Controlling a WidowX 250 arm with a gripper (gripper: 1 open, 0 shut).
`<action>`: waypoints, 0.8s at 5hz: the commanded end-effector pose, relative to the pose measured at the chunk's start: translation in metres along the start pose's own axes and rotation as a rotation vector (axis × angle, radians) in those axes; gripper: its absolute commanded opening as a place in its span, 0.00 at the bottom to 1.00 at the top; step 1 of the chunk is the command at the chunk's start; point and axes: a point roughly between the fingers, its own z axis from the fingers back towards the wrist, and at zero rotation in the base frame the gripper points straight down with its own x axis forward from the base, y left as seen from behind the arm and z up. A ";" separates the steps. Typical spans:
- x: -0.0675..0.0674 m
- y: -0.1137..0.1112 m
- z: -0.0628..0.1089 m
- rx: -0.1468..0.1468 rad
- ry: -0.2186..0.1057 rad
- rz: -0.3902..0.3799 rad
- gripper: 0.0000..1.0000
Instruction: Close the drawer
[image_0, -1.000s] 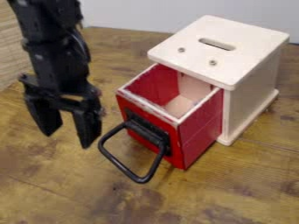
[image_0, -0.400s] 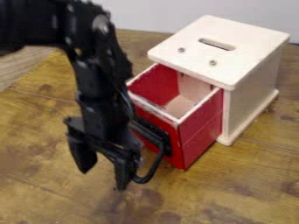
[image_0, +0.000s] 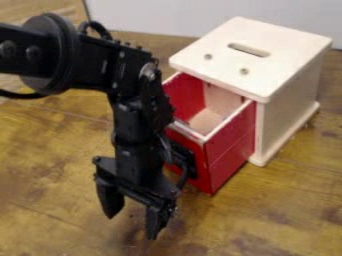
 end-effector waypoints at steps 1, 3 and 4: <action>0.016 -0.005 0.014 0.000 -0.070 -0.021 1.00; 0.034 -0.007 0.024 -0.002 -0.091 -0.023 1.00; 0.039 -0.008 0.028 -0.004 -0.100 -0.026 1.00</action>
